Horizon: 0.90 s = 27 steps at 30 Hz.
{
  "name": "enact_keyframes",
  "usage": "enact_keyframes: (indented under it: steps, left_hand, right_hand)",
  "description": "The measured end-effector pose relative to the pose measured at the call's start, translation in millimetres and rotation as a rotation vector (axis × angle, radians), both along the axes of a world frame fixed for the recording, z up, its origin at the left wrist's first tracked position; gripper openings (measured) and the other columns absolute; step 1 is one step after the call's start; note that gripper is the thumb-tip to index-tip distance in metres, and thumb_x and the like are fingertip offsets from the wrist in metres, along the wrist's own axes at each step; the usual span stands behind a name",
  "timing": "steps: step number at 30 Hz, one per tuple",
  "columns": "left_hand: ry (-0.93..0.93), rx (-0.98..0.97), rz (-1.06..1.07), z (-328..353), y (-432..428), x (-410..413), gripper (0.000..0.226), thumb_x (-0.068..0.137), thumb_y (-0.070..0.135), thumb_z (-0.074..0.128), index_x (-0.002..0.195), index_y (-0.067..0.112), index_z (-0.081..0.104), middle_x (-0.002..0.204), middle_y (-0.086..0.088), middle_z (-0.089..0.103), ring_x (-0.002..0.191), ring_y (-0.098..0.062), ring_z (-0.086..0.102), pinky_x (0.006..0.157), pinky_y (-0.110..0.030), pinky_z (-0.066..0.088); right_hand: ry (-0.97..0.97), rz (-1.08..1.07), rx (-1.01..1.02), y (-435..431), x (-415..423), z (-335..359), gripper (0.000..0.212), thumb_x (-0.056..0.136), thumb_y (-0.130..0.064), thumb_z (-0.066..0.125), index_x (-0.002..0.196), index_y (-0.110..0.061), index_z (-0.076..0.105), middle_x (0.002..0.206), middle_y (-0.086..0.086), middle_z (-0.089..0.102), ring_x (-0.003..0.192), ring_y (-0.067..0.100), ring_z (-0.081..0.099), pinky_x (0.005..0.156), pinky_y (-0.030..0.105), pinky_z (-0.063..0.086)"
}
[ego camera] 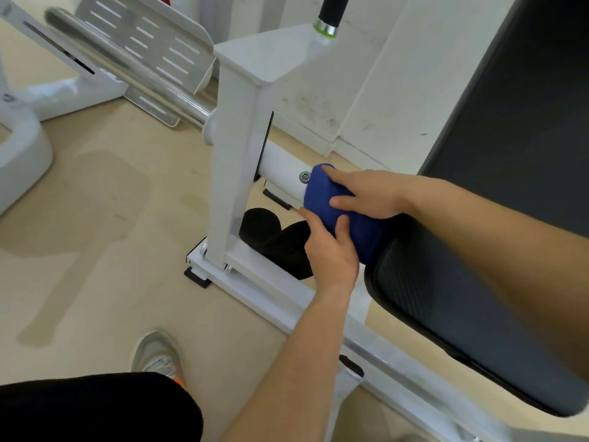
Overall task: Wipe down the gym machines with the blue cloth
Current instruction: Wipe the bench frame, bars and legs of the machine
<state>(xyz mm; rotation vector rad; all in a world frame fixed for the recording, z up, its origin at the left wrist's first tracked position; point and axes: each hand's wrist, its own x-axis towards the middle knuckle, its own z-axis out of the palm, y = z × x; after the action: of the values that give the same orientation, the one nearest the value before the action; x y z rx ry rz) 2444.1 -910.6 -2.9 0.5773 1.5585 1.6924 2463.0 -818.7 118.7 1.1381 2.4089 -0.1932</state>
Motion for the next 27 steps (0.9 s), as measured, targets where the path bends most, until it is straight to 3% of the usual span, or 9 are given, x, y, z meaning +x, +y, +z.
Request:
enact_keyframes:
  steps: [3, 6, 11, 15, 18, 21, 24, 27]
  left_hand:
    - [-0.006, 0.003, 0.016, -1.2, 6.6, -20.5, 0.056, 0.101, 0.031, 0.050, 0.150, 0.015, 0.029, 0.101, 0.007, 0.064, 0.084, 0.000, 0.061, 0.067, -0.005, 0.045]
    - [-0.021, -0.016, 0.090, 1.6, 14.3, -36.5, 0.054, 0.102, 0.028, 0.050, 0.149, 0.008, 0.032, 0.117, 0.001, 0.063, 0.090, -0.003, 0.057, 0.064, 0.005, 0.037]
    - [0.000, -0.032, 0.237, 2.8, 27.4, -60.7, 0.047, 0.103, 0.026, 0.048, 0.143, 0.004, 0.038, 0.120, -0.006, 0.065, 0.100, -0.016, 0.061, 0.067, 0.002, 0.037]
    - [0.023, -0.046, 0.199, 13.1, 19.9, -41.0, 0.057, 0.105, 0.027, 0.041, 0.155, 0.013, 0.017, 0.114, -0.002, 0.063, 0.093, -0.011, 0.058, 0.064, 0.000, 0.039]
    - [0.032, -0.012, 0.132, 12.8, 6.0, -13.8, 0.066, 0.104, 0.028, 0.044, 0.158, 0.022, 0.006, 0.107, 0.008, 0.058, 0.092, -0.005, 0.058, 0.076, -0.012, 0.042]
    - [0.077, 0.003, 0.129, 4.3, -4.0, -8.0, 0.058, 0.100, 0.032, 0.053, 0.153, 0.025, 0.030, 0.092, 0.012, 0.062, 0.080, -0.001, 0.058, 0.074, -0.015, 0.047]
    - [0.093, 0.019, 0.159, 3.8, -14.8, -26.8, 0.024, 0.094, 0.028, 0.064, 0.117, 0.024, 0.066, 0.069, 0.011, 0.062, 0.060, -0.002, 0.056, 0.059, -0.012, 0.044]
    - [0.092, 0.021, 0.195, 15.1, -33.0, -51.5, 0.009, 0.091, 0.019, 0.066, 0.097, 0.025, 0.069, 0.076, 0.014, 0.066, 0.070, 0.000, 0.061, 0.063, -0.010, 0.044]
  right_hand:
    - [0.086, 0.002, -0.033, 7.6, -15.7, -4.0, 0.068, 0.103, -0.041, 0.045, 0.160, -0.023, 0.012, 0.153, 0.007, 0.043, 0.135, 0.026, 0.045, 0.110, 0.034, 0.034]
    - [0.174, 0.026, -0.021, 14.8, -30.2, -10.8, 0.062, 0.103, -0.042, 0.045, 0.157, -0.019, 0.025, 0.151, 0.007, 0.046, 0.134, 0.025, 0.046, 0.098, 0.025, 0.031]
    - [0.323, -0.032, -0.047, 15.4, -49.8, -22.2, 0.058, 0.106, -0.045, 0.034, 0.158, -0.022, 0.022, 0.157, 0.005, 0.039, 0.142, 0.025, 0.038, 0.110, 0.030, 0.026]
    - [0.371, -0.040, -0.037, 6.5, -39.3, -26.1, 0.052, 0.108, -0.039, 0.031, 0.157, -0.022, 0.025, 0.147, 0.008, 0.051, 0.130, 0.028, 0.049, 0.104, 0.034, 0.033]
    - [0.292, -0.029, 0.008, 2.4, -9.9, -17.3, 0.048, 0.105, -0.039, 0.041, 0.149, -0.023, 0.040, 0.138, 0.005, 0.059, 0.120, 0.025, 0.055, 0.098, 0.034, 0.039]
    - [0.261, -0.018, 0.108, -5.7, 2.2, -8.9, 0.044, 0.100, -0.036, 0.053, 0.142, -0.022, 0.052, 0.127, 0.004, 0.065, 0.110, 0.023, 0.058, 0.087, 0.031, 0.040]
    - [0.436, -0.087, 0.257, -19.3, -2.1, -14.0, 0.045, 0.090, -0.038, 0.068, 0.133, -0.025, 0.060, 0.122, -0.001, 0.067, 0.109, 0.022, 0.061, 0.086, 0.032, 0.046]
    - [0.684, -0.189, 0.306, -39.9, -5.6, -22.4, 0.031, 0.082, -0.039, 0.076, 0.108, -0.029, 0.064, 0.101, -0.007, 0.067, 0.092, 0.017, 0.061, 0.075, 0.033, 0.048]
